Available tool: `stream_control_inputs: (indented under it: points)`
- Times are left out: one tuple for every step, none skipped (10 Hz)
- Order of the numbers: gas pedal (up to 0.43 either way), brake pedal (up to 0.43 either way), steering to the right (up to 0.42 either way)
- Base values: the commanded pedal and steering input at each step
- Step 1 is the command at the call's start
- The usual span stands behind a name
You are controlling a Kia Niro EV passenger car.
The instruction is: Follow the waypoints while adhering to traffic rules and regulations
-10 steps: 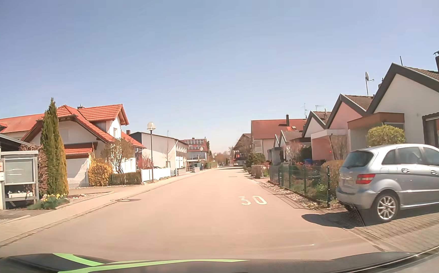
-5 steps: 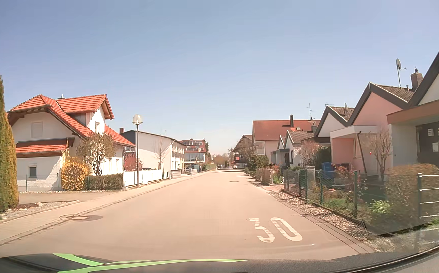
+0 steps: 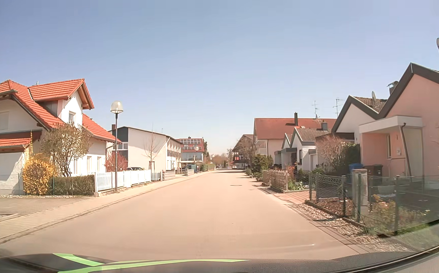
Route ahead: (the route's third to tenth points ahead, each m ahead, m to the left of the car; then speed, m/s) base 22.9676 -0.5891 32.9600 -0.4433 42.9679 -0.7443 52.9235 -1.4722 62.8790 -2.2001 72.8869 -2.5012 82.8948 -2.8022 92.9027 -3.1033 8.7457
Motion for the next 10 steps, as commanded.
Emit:
stream_control_inputs:
  points:
    - [0.087,0.000,0.003]
    - [0.087,0.000,0.003]
    - [0.087,0.000,0.003]
    - [0.087,0.000,0.003]
    - [0.087,0.000,0.003]
    - [0.087,0.000,0.003]
    - [0.087,0.000,0.004]
    - [0.087,0.000,0.004]
    - [0.087,0.000,0.004]
    - [0.087,0.000,0.004]
